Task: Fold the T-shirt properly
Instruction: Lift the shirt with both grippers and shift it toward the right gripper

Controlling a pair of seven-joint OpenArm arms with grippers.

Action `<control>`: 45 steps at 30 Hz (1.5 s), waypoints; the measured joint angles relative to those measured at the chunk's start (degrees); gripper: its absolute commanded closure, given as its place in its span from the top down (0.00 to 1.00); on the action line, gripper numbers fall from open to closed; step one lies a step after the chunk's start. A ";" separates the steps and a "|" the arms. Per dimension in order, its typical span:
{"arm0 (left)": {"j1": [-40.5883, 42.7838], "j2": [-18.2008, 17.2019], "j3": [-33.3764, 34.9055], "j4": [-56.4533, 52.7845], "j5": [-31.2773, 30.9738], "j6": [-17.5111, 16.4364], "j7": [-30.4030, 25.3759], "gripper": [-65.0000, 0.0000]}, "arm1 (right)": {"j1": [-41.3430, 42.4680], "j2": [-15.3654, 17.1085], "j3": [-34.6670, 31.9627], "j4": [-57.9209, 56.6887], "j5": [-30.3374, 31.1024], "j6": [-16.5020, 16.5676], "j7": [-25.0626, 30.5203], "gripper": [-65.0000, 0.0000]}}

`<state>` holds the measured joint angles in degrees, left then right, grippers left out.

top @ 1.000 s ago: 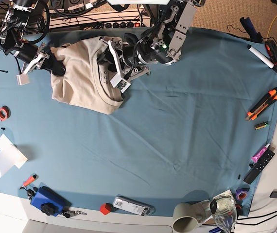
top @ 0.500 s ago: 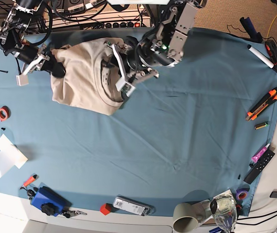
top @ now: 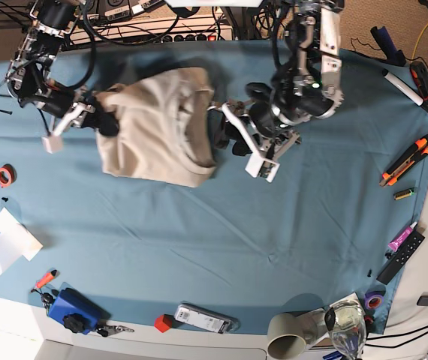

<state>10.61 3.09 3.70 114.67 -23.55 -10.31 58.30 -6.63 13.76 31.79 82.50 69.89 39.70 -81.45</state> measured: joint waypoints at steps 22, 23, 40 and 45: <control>0.46 -4.17 -0.55 0.02 0.15 0.37 1.73 0.41 | 5.51 -7.43 -16.61 6.36 -17.86 0.24 2.80 0.00; 0.52 -4.39 -1.01 0.26 0.13 0.44 1.73 0.41 | 6.16 -8.22 -16.79 6.32 -18.53 0.24 2.78 0.00; 4.63 -11.15 -23.21 5.11 -10.32 -2.86 3.43 0.41 | 18.86 -17.35 -17.09 -1.25 -28.09 0.02 8.39 0.00; 4.61 -11.06 -23.78 5.11 -11.87 -3.04 3.39 0.41 | 23.19 -17.64 -16.35 -1.84 -36.68 -2.67 13.14 0.00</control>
<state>15.22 -7.97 -20.08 119.79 -35.42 -13.34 61.69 16.56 -3.88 15.44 80.66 33.21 37.04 -68.31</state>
